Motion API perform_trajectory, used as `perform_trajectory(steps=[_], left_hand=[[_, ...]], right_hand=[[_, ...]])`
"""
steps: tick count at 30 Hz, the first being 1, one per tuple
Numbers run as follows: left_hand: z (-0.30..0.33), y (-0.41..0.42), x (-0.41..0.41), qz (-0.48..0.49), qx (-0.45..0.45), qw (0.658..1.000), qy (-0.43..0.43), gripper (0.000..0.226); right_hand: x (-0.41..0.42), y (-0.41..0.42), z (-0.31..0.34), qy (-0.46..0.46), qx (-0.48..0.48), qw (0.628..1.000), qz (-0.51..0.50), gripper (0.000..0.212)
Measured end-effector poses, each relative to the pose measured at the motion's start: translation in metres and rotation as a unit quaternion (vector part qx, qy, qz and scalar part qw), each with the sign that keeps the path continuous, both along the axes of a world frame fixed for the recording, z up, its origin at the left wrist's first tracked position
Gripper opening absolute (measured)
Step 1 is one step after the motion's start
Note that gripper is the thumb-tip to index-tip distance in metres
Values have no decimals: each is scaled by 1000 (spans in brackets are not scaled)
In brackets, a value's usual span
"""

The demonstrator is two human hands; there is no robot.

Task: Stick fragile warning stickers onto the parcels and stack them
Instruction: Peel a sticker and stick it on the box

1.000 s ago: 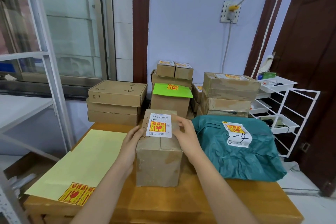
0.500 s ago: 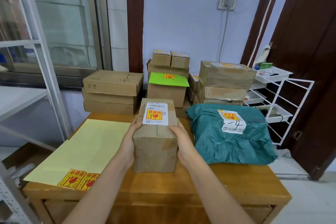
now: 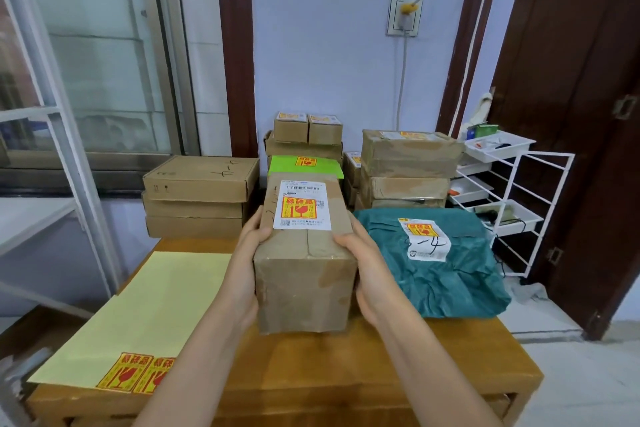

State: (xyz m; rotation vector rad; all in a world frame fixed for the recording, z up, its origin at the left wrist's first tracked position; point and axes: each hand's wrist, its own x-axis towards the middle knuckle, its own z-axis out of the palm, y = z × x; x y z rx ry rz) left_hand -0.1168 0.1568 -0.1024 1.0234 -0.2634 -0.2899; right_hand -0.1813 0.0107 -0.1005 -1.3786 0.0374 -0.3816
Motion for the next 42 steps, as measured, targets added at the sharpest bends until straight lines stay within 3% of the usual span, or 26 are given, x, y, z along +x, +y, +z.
perform_trajectory(steps=[5,9,11,15,19,23,26,30,33,37,42], left_hand=[[31,-10,-11,-35,-31,998,-37,41],[51,-24,-11,-101,-63,993,-18,40],[59,-36,-10,-128,-62,990,-10,40],[71,-63,-6,-162,-28,986,-24,37],[76,-90,-3,-176,-1,984,-17,33],[75,-111,8,-172,41,984,-21,28],[74,-126,21,-171,96,980,-5,34],[79,-146,39,-186,114,976,1,26],[87,-164,53,-210,113,971,-29,51],[98,-185,69,-249,115,960,-54,61],[83,-204,84,-156,75,983,-53,43]], right_hand=[[-23,-10,32,-61,1,997,-51,35],[-34,-26,48,-102,-34,982,-154,45],[-41,-36,50,-132,-64,970,-195,33],[-51,-52,40,-176,-127,945,-243,35],[-46,-64,28,-165,-196,914,-316,53],[-38,-72,20,-171,-178,907,-342,79],[-30,-75,13,-150,-171,902,-366,73],[-14,-82,6,-137,-155,889,-408,70],[2,-91,8,-131,-141,876,-443,70],[23,-105,10,-127,-132,865,-468,67],[46,-116,-1,-106,-183,815,-539,64]])
